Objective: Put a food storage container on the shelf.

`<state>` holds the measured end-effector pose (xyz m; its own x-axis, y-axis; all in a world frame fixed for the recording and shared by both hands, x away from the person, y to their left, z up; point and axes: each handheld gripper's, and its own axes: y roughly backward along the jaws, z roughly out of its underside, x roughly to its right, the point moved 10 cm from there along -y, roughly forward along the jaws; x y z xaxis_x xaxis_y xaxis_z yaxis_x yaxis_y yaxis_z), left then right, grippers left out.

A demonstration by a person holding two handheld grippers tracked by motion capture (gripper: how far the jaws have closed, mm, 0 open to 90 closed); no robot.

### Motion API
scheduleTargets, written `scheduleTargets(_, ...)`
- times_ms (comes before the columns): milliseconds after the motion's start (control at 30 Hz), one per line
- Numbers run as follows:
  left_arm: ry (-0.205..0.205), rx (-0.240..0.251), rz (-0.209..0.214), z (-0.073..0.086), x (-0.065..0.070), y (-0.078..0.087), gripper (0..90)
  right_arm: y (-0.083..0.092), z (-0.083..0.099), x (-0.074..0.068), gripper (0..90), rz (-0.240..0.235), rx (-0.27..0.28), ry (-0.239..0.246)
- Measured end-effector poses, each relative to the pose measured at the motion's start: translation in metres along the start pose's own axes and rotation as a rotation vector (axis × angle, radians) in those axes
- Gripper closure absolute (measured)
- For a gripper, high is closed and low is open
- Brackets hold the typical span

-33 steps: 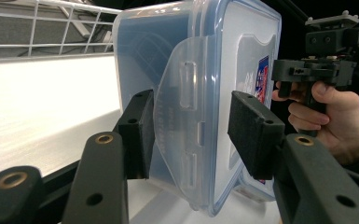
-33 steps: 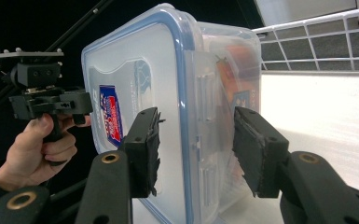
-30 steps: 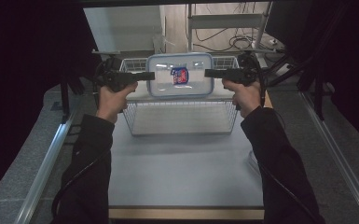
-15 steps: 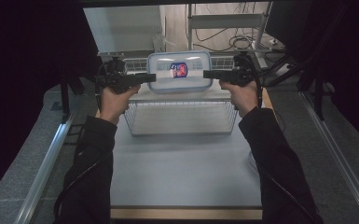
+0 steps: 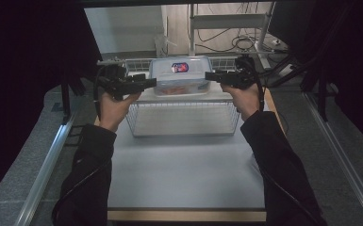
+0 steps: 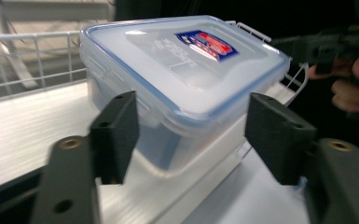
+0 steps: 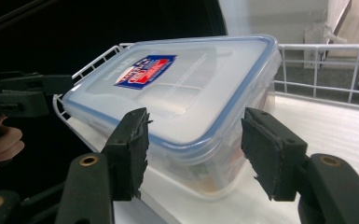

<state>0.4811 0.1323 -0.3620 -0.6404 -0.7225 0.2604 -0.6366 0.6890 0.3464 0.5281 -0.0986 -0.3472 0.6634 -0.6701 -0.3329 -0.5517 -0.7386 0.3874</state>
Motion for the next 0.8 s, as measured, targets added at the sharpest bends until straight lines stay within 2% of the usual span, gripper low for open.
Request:
scheduleTargets(67,-0.039,0.005,-0.02,0.006,0.004,0.004,47.3,0.004,0.001,-0.002,42.2,0.0,0.007,0.016)
scheduleTargets(100,-0.039,0.005,-0.02,0.006,0.004,0.004,53.9,0.004,0.001,-0.002,42.2,0.0,0.007,0.016)
scheduleTargets(133,-0.06,-0.003,-0.03,0.014,0.006,0.005,60.4,0.009,0.003,-0.003,45.2,0.01,0.015,0.046)
scheduleTargets(167,-0.06,-0.003,-0.03,0.014,0.006,0.005,65.5,0.011,0.004,-0.004,46.9,0.016,0.015,0.055)
scheduleTargets(200,-0.064,-0.028,-0.034,0.021,0.007,0.002,71.1,0.012,0.005,-0.004,49.8,0.027,0.017,0.061)
scheduleTargets(300,-0.061,-0.058,-0.037,0.028,0.006,-0.008,77.9,0.015,0.009,-0.004,56.5,0.042,0.017,0.08)
scheduleTargets(433,-0.051,-0.068,-0.059,0.027,0.0,-0.015,79.7,0.013,0.013,-0.002,58.2,0.053,0.007,0.091)
scheduleTargets(600,-0.041,-0.067,-0.051,0.026,0.001,-0.014,78.4,0.014,0.015,-0.001,57.8,0.054,0.008,0.092)
scheduleTargets(633,-0.05,-0.064,-0.038,0.028,0.005,-0.012,76.9,0.015,0.016,-0.001,57.2,0.058,0.007,0.098)
scheduleTargets(733,-0.075,-0.067,-0.038,0.033,0.012,-0.008,69.7,0.018,0.018,-0.003,54.1,0.058,0.015,0.116)
scheduleTargets(800,-0.095,-0.066,-0.041,0.037,0.018,-0.006,60.8,0.021,0.021,-0.005,50.6,0.057,0.015,0.128)
